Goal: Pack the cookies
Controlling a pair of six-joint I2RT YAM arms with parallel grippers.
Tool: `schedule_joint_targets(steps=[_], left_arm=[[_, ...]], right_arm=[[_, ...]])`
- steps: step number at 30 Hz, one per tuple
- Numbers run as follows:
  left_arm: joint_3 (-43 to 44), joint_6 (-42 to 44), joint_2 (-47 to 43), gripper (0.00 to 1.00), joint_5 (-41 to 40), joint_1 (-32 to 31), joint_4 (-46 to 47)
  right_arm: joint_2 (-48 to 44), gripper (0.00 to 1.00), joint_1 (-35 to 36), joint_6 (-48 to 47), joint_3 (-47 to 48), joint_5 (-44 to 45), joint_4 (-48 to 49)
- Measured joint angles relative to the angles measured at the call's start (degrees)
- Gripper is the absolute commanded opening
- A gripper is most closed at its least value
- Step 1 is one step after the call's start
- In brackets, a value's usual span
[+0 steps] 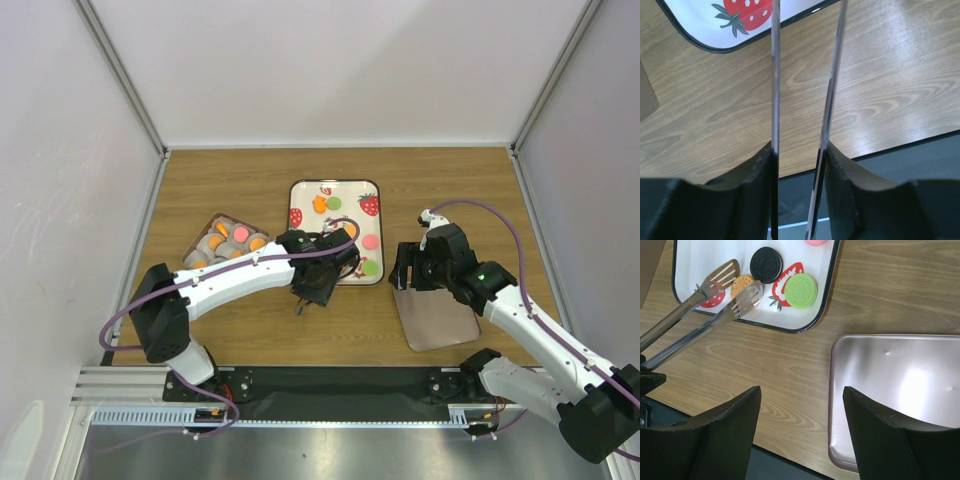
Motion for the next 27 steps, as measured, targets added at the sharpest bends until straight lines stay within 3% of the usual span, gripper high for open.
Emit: schedule_joint_targets(steps=[4, 15, 20, 27], left_arm=[[0.0, 0.04, 0.0, 0.33, -0.2, 0.28, -0.04], [0.0, 0.5, -3.3, 0.3, 0.04, 4.7, -0.35], [-0.57, 0.31, -11.04, 0.3, -0.09, 11.61, -1.86], [-8.0, -0.61, -28.74, 0.31, -0.85, 25.33, -7.21]], right_arm=[[0.0, 0.73, 0.02, 0.0, 0.0, 0.0, 0.0], [0.0, 0.73, 0.07, 0.0, 0.0, 0.0, 0.0], [0.0, 0.73, 0.13, 0.0, 0.0, -0.04, 0.0], [0.0, 0.73, 0.13, 0.0, 0.0, -0.11, 0.0]])
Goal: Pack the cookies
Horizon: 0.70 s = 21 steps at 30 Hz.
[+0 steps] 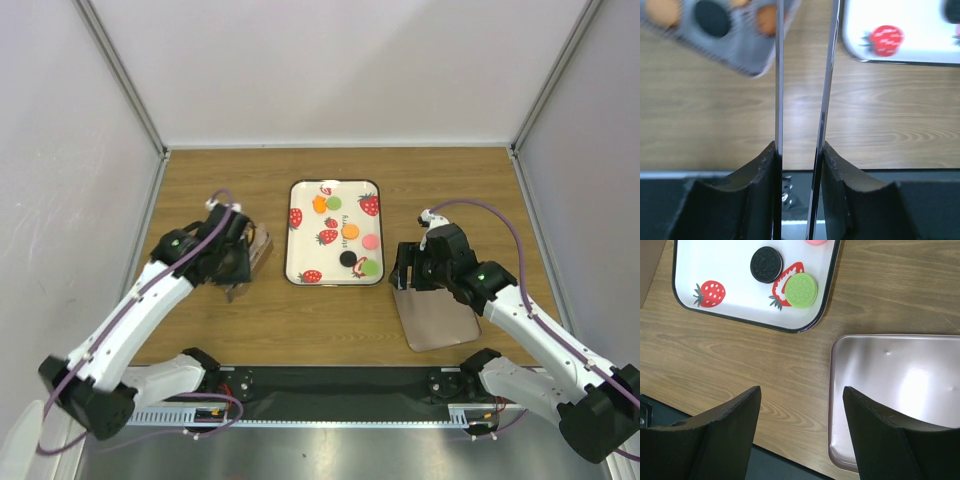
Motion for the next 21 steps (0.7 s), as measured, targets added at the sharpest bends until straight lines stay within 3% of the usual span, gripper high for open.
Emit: schedule_joint_targets(steps=[10, 21], left_arm=[[-9.05, 0.0, -8.55, 0.32, 0.74, 9.18, -5.9], [-11.91, 0.0, -8.9, 0.32, 2.56, 9.99, -5.95]], right_arm=[[0.24, 0.73, 0.0, -0.02, 0.0, -0.46, 0.0], [0.24, 0.73, 0.04, -0.02, -0.02, -0.5, 0.0]])
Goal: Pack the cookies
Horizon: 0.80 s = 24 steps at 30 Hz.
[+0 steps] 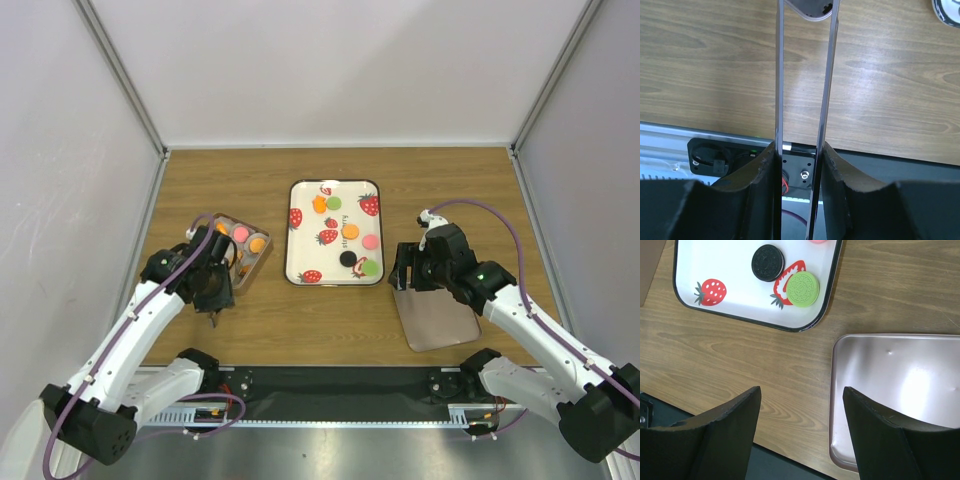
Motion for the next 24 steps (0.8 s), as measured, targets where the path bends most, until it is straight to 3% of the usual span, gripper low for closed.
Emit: schedule_joint_targets(steps=[24], left_arm=[[-3.48, -0.44, -2.67, 0.39, 0.52, 0.0, 0.24]], right_arm=[[0.07, 0.73, 0.09, 0.0, 0.0, 0.02, 0.0]])
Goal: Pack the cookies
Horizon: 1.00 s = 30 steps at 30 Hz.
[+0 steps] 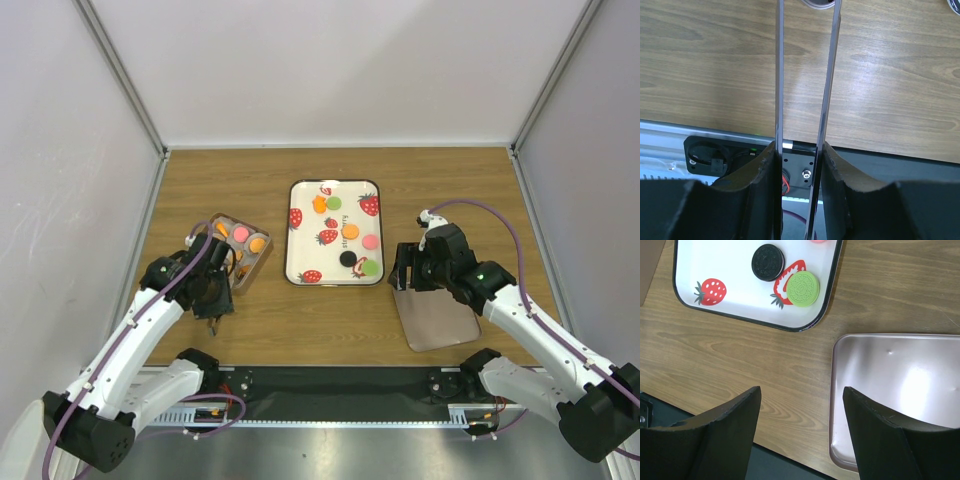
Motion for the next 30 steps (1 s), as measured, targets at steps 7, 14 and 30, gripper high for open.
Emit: schedule_joint_targets(steps=[7, 14, 30], left_arm=[[0.02, 0.0, 0.15, 0.42, 0.0, 0.0, -0.04], [0.59, 0.02, 0.57, 0.45, -0.07, 0.0, -0.07], [2.32, 0.07, 1.55, 0.47, -0.24, 0.02, -1.31]], right_arm=[[0.04, 0.73, 0.0, 0.0, 0.0, 0.0, 0.0], [0.04, 0.73, 0.0, 0.0, 0.0, 0.02, 0.0], [0.04, 0.73, 0.02, 0.0, 0.0, 0.02, 0.0]])
